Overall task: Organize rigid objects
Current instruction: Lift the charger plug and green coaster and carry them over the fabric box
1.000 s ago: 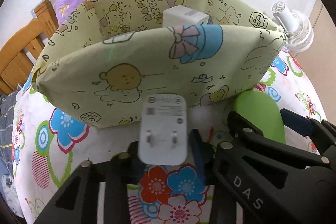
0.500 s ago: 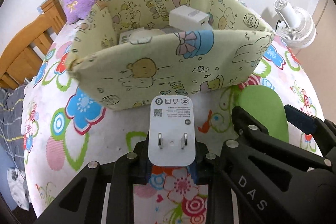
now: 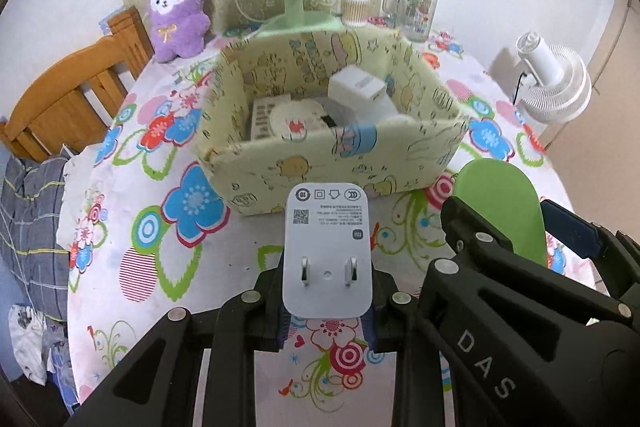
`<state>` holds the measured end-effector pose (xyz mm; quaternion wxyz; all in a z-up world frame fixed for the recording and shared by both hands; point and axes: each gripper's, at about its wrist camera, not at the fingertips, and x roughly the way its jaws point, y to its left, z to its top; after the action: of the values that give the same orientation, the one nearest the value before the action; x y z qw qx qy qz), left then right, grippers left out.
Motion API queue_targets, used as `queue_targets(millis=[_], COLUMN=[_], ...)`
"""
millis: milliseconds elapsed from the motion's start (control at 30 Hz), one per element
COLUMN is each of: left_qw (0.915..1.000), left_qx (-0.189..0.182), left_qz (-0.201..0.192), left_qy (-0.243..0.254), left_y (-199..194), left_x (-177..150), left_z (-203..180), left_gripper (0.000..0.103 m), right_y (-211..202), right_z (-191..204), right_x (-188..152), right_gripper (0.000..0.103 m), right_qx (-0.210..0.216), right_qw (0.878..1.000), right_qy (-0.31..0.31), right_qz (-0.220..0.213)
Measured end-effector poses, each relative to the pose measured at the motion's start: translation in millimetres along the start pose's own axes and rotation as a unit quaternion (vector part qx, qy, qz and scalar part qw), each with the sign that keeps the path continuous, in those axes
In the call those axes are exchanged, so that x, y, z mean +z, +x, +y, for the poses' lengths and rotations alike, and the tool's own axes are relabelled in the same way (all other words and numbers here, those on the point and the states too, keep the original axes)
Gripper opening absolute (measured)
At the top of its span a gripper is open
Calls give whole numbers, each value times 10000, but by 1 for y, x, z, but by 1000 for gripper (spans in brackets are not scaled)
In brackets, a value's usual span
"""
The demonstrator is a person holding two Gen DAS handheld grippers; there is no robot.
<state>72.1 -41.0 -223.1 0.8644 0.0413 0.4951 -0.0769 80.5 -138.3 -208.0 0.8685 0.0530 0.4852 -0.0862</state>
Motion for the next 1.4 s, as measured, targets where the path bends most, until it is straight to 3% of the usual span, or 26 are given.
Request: queue_targets(millis=[333,467,533,600,1400], left_qw=[9995,9991,9989,9981,9961], left_qx=[81,-93,86,252,189], left_qz=[-270,-198,-387,-554,-827], left_qy=[-148,-355,-266,-127,-223], left_y=[-35,-40,-49,-56,-73], left_x=[13,16,18,22,51], left_z=[3,6,4,0,2], left_gripper=[27,27,27,27,27], right_y=[-39,-50,-55,-58,-77], right_z=[0,4,3,2,2], right_x=[14,20,23,26,59], right_gripper=[77,77,77,77,77], right_qx=[125,149,200,241,397], right_qw=[9992,9985,9982,9979,9946], right_qy=[17,-61,-47,-26,4], right_qz=[-374,-514,-561,-598,-962])
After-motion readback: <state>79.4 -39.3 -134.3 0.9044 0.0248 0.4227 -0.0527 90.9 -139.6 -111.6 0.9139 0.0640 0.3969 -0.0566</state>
